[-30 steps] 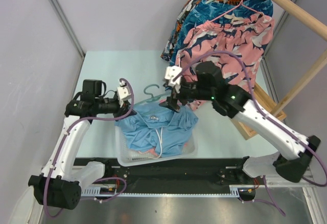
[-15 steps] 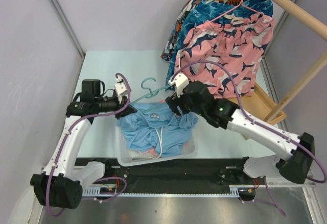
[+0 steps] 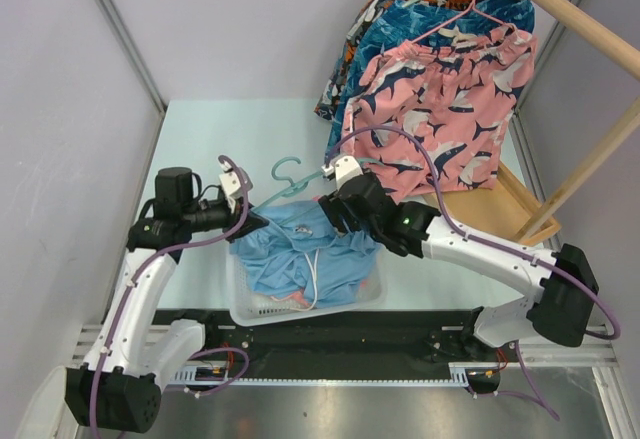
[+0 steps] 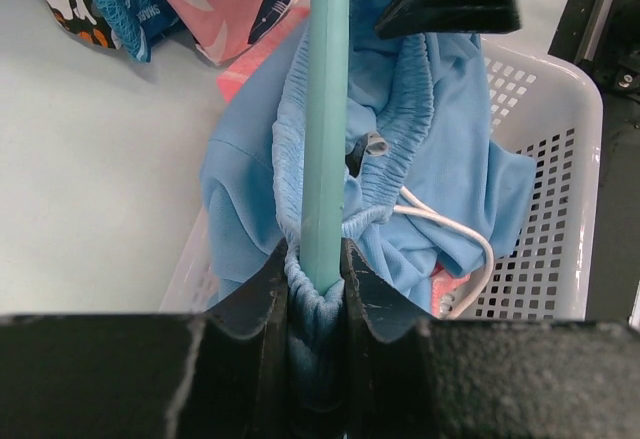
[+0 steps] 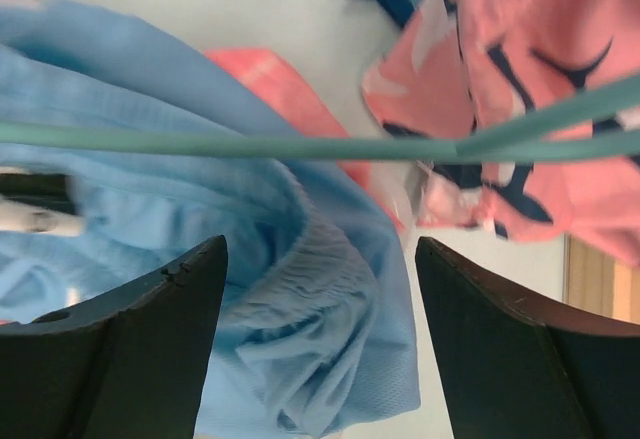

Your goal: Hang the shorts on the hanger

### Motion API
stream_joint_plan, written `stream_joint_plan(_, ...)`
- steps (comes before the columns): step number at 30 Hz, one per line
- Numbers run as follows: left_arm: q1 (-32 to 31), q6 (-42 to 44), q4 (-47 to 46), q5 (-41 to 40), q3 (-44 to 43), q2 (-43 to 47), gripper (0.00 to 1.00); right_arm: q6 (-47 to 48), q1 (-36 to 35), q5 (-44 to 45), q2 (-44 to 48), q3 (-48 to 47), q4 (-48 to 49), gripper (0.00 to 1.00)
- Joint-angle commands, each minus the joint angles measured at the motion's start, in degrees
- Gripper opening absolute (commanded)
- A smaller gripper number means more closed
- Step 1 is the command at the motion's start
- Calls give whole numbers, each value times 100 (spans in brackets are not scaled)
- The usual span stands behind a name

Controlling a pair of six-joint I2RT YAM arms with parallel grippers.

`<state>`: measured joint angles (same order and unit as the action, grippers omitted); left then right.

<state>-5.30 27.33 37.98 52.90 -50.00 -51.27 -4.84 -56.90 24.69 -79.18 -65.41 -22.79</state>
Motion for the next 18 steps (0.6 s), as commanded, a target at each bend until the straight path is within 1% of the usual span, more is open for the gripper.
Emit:
stream_joint_plan(1,38,-272,-396,335,69,204,0,-500,171,124,-10,256,-226,79)
stream_joint_plan(2,38,-264,-405,352,78,205,0,-492,171,150,-19,291,-235,79)
stream_joint_plan(5,55,-36,-221,352,87,248,0,-448,250,290,42,266,-252,65)
stream_joint_plan(6,108,17,-151,370,78,249,0,-448,363,317,69,248,-279,51)
stream_joint_plan(8,222,201,60,492,34,222,0,-491,495,265,183,204,-515,39)
stream_joint_plan(9,327,272,148,632,-79,187,0,-526,705,204,227,204,-690,26)
stream_joint_plan(11,433,569,543,791,-238,126,0,-553,1013,-129,341,204,-806,12)
stream_joint_plan(12,451,711,692,913,-326,73,0,-553,1180,-218,368,204,-867,0)
stream_joint_plan(13,468,808,920,958,-474,55,0,-536,1538,-358,403,204,-885,0)
stream_joint_plan(14,512,1026,1035,1028,-537,29,0,-544,1716,-655,490,204,-894,0)
stream_joint_plan(15,512,1133,1149,1090,-607,-32,0,-553,1866,-763,534,204,-938,0)
stream_joint_plan(16,686,1299,1351,1203,-729,-85,0,-562,2154,-981,596,204,-973,0)
stream_joint_plan(18,837,1511,1554,1301,-844,-260,0,-570,2384,-1220,728,204,-1078,0)
